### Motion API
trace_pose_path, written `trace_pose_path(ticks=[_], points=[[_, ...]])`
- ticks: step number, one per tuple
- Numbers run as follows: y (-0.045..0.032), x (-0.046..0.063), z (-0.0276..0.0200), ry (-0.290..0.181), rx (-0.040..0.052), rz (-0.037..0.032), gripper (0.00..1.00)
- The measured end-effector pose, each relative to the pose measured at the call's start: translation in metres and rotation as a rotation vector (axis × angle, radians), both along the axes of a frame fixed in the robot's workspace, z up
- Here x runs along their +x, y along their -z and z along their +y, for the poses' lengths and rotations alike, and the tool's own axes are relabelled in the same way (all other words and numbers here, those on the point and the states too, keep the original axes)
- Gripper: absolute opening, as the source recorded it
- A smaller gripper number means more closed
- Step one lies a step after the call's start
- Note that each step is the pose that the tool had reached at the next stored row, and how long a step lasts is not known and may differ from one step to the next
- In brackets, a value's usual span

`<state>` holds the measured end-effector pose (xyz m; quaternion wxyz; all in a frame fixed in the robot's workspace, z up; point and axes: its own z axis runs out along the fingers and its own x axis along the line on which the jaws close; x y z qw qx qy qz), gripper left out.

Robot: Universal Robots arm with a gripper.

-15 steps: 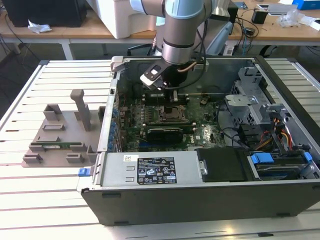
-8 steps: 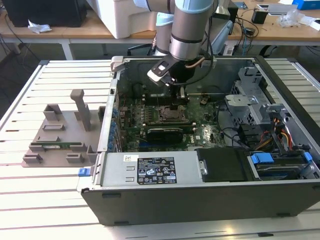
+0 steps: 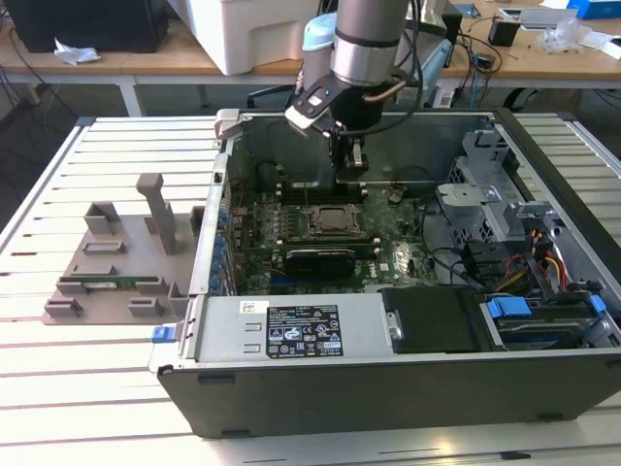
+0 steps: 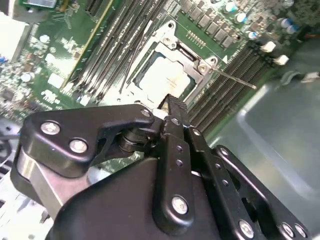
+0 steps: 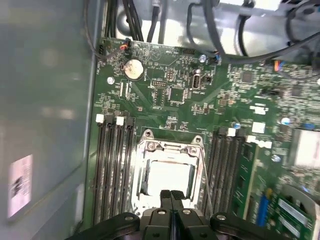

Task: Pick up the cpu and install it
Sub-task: 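Close the cpu cover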

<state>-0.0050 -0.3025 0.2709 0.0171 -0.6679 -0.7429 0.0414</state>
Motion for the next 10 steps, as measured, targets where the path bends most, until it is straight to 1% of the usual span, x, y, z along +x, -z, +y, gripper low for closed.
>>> trace_pose_path(ticks=[1,2,3,10], points=[[-0.0069,0.0000,0.0000,0.000,-0.0003,0.0001,0.11],[-0.0123,0.0000,0.0000,0.000,-0.0003,0.0001,0.11],[-0.0141,0.0000,0.0000,0.000,-0.0003,0.0000,0.11],[-0.0153,0.0000,0.0000,0.000,-0.0002,0.0000,0.11]])
